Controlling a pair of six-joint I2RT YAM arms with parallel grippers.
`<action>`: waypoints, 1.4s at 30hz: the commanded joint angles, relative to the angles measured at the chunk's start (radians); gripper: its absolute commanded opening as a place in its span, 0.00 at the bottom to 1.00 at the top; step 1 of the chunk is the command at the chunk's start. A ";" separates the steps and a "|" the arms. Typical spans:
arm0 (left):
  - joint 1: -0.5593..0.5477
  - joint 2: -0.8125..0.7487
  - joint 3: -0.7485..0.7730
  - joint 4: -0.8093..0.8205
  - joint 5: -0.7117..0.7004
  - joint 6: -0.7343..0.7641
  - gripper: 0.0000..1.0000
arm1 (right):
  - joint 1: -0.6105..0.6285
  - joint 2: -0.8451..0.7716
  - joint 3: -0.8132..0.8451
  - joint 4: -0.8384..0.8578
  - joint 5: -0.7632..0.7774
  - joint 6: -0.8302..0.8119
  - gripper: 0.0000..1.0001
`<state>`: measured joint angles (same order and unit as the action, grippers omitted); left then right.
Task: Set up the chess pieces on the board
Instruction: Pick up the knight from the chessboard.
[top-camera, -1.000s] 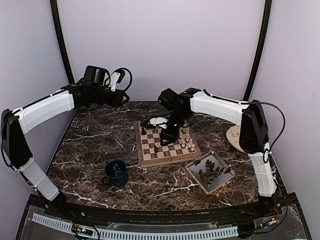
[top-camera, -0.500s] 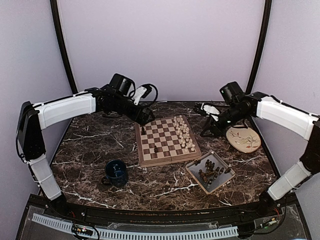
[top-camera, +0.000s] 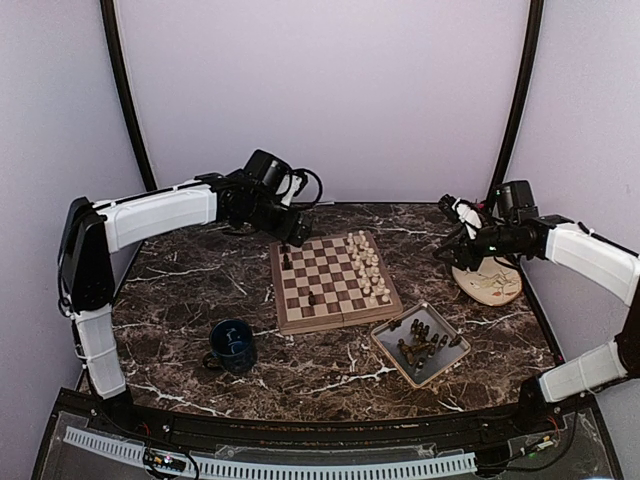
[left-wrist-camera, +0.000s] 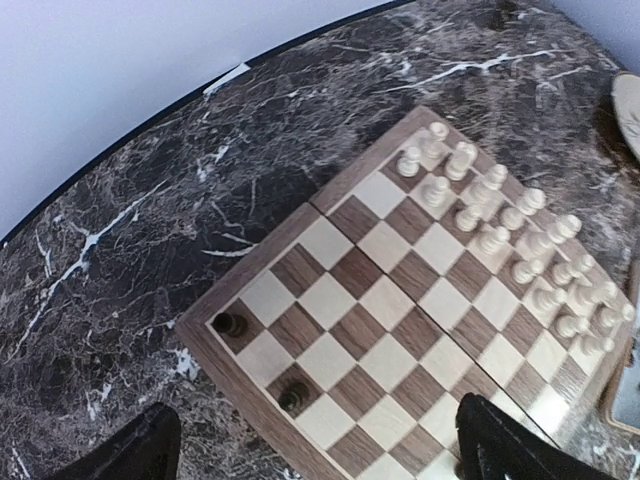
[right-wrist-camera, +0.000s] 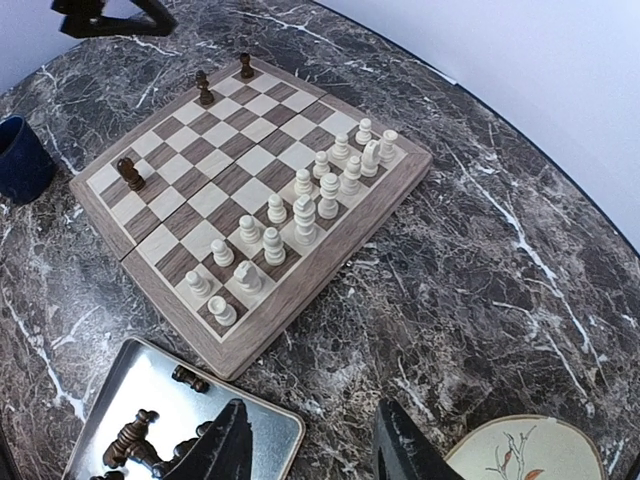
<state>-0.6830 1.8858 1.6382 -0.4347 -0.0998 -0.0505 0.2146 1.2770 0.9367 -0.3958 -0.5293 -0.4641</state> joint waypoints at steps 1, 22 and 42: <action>0.018 0.126 0.135 -0.194 -0.181 -0.088 0.99 | -0.008 0.097 0.078 -0.011 -0.083 0.002 0.42; -0.018 0.023 0.058 -0.240 0.227 -0.042 0.60 | -0.015 0.080 0.069 0.013 -0.137 0.056 0.50; -0.130 0.140 0.103 -0.370 0.185 0.210 0.63 | -0.017 -0.040 -0.007 0.028 -0.119 -0.007 0.55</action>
<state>-0.8204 2.0338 1.7313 -0.7502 0.1219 0.1131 0.1974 1.2331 0.9379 -0.3893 -0.6395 -0.4538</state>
